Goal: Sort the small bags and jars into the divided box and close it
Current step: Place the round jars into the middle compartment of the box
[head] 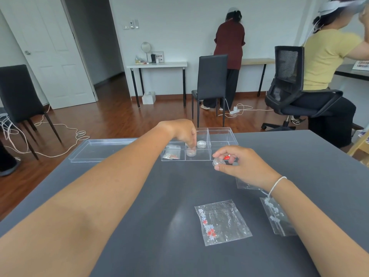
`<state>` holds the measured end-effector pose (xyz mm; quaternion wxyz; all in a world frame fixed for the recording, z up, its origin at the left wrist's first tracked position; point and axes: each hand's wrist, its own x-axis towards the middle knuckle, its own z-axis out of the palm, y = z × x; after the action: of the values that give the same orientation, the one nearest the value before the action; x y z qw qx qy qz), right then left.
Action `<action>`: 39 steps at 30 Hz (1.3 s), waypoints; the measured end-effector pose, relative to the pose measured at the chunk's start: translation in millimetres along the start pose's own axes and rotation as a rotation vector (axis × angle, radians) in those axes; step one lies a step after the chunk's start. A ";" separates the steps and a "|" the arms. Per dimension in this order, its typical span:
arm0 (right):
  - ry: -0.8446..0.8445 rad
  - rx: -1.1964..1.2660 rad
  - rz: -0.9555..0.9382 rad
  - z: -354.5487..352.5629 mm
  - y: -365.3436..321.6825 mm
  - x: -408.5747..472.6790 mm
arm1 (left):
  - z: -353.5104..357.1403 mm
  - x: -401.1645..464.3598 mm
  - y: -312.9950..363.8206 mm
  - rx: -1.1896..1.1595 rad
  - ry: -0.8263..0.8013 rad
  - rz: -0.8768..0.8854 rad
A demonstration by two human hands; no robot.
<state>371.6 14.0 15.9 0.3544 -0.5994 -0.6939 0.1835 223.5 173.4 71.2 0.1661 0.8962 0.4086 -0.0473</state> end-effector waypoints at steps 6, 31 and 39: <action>0.002 -0.003 0.015 -0.2 0.9 -0.6 | 0.1 -18.2 -3.0 -0.114 0.158 0.110; 0.114 -0.025 0.052 -10.5 -21.7 56.9 | 108.0 -140.1 21.1 -0.347 0.163 0.294; -0.050 -0.120 0.117 -4.1 -23.1 80.7 | 106.3 -139.6 18.6 -0.411 0.122 0.283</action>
<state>355.8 85.9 56.4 0.2889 -0.6541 -0.6763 0.1769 150.5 26.2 6.9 0.3248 0.8931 0.2893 0.1147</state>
